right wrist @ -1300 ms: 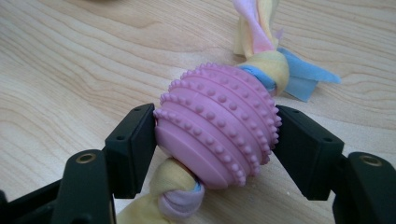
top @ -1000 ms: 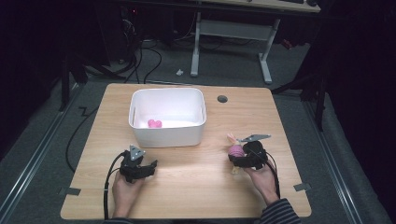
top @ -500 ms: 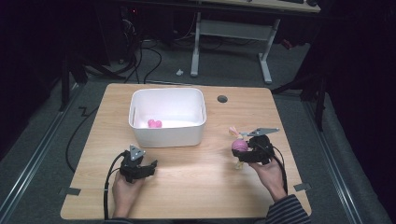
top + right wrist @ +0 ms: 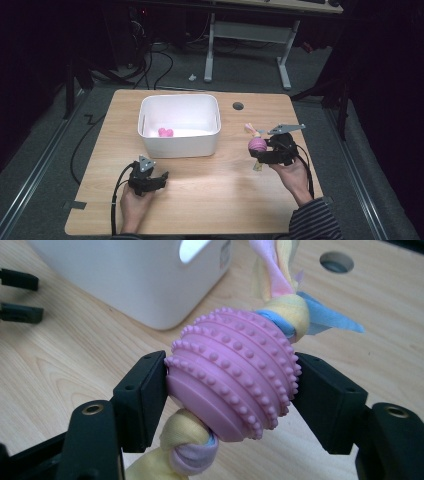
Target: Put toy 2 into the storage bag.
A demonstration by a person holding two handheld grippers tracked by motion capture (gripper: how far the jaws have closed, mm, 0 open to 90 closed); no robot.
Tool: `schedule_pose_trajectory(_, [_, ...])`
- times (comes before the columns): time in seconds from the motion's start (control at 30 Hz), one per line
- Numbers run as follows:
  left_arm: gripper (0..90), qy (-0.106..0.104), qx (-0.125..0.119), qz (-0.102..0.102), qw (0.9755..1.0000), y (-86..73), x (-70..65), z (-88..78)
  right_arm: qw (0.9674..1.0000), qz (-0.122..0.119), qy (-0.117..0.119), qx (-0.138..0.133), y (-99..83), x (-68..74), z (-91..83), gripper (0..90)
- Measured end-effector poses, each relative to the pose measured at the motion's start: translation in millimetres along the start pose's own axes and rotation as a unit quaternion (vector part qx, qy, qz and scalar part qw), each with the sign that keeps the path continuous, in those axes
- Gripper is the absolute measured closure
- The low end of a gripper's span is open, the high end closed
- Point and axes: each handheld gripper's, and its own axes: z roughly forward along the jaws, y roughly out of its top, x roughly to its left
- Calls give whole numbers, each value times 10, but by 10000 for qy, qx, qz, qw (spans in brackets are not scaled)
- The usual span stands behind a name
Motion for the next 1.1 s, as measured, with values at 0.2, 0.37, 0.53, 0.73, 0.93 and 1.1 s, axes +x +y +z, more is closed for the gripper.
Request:
schedule_pose_trajectory(0.2, [289,2,0,4,10000,0,-1,0,9998,-159,52,-112,192,16,-87,325])
schedule_pose_trajectory(0.37, [288,8,8,17,10000,0,-3,1,9993,-305,81,-186,355,39,-140,325])
schedule_pose_trajectory(0.53, [287,8,11,21,10000,0,-3,0,9988,-394,138,-252,521,64,-173,326])
schedule_pose_trajectory(0.73, [286,8,12,22,10000,0,-3,0,9980,-549,177,-267,664,104,-178,326])
schedule_pose_trajectory(0.93, [286,8,7,18,10000,0,-3,1,9973,-636,233,-278,786,134,-173,325])
schedule_pose_trajectory(1.1, [286,3,9,19,10000,0,-2,1,9965,-745,267,-271,877,176,-150,325])
